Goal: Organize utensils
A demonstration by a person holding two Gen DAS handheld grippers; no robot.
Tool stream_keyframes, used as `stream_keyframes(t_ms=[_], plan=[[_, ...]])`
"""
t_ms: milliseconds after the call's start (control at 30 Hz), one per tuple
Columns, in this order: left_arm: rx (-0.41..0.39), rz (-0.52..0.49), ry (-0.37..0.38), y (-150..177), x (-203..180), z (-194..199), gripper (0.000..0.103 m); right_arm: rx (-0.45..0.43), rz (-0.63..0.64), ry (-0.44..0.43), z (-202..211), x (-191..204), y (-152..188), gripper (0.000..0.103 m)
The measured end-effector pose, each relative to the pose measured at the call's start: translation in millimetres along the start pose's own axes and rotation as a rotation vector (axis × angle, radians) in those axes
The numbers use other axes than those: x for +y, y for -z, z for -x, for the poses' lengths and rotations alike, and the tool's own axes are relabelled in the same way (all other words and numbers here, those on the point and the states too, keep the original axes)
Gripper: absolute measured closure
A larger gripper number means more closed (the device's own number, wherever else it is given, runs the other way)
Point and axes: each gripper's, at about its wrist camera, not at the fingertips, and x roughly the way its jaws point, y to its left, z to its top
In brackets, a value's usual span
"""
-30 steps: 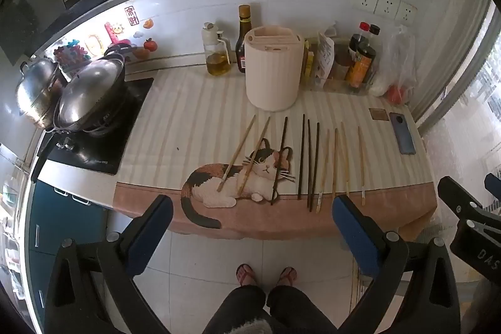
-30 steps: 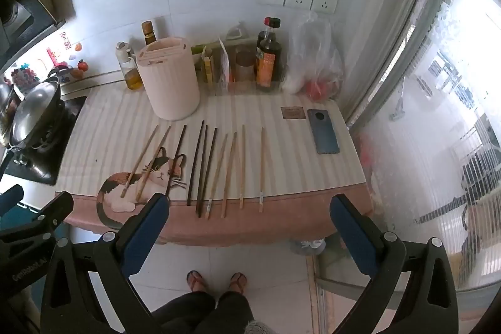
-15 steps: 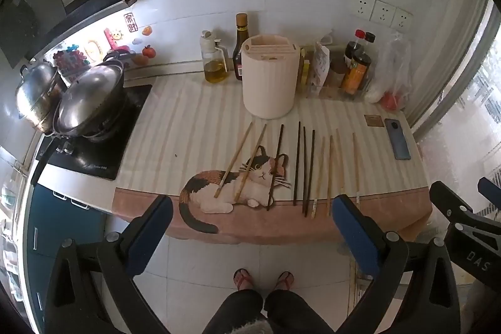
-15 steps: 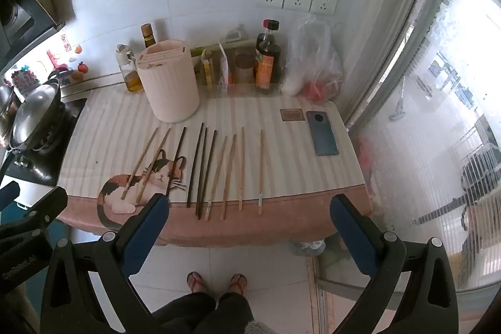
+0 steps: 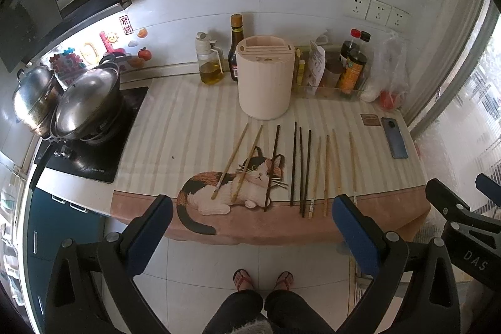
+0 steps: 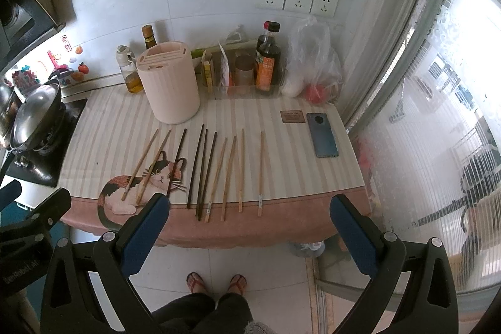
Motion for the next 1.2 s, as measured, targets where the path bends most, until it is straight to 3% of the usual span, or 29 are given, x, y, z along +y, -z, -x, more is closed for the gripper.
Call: stream_keyframes(t_ms=[1200], plan=[[-0.007, 0.001, 0.001, -5, 0, -1, 0.0, -0.006, 0.006, -0.001, 4, 10, -4, 0.0]])
